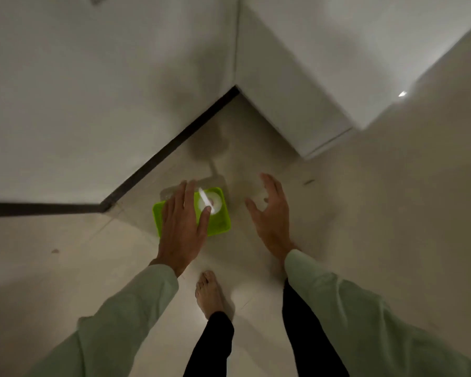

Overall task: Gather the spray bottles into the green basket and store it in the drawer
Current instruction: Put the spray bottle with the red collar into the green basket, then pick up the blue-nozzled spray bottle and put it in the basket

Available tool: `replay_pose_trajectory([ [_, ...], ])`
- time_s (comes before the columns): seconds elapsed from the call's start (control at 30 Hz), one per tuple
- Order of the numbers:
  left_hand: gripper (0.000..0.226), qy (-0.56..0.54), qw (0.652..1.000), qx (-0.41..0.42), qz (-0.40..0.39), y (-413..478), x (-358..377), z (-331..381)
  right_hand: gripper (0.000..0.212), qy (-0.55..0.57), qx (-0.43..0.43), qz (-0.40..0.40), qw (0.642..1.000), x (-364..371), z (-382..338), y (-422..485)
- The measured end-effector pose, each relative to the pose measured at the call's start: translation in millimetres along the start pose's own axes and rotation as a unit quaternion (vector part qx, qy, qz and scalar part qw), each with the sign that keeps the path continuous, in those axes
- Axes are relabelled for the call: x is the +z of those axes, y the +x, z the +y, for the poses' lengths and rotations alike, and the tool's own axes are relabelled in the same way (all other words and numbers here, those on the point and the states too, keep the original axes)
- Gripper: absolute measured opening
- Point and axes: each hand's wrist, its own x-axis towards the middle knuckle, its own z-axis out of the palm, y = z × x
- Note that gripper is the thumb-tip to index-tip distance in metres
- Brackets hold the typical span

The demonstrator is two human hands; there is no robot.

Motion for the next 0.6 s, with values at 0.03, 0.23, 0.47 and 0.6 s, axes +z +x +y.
replay_pose_trajectory([
  [0.03,0.064,-0.001,1.000,0.016,0.000,2.8,-14.3,26.5,0.068,0.007,-0.005,0.014,1.000,-28.4,-15.0,1.9],
  [0.23,0.065,0.035,0.992,0.119,0.003,9.2,-83.9,204.2,0.065,0.067,-0.007,0.118,0.991,-211.2,-76.4,0.5],
  [0.47,0.066,0.060,0.968,0.244,-0.009,24.7,-107.1,440.0,0.066,0.095,0.043,0.214,0.971,-448.5,-73.1,4.3],
  [0.6,0.066,0.070,0.956,0.284,-0.028,24.6,-87.9,562.7,0.067,0.068,0.057,0.256,0.963,-568.6,-45.3,0.2],
])
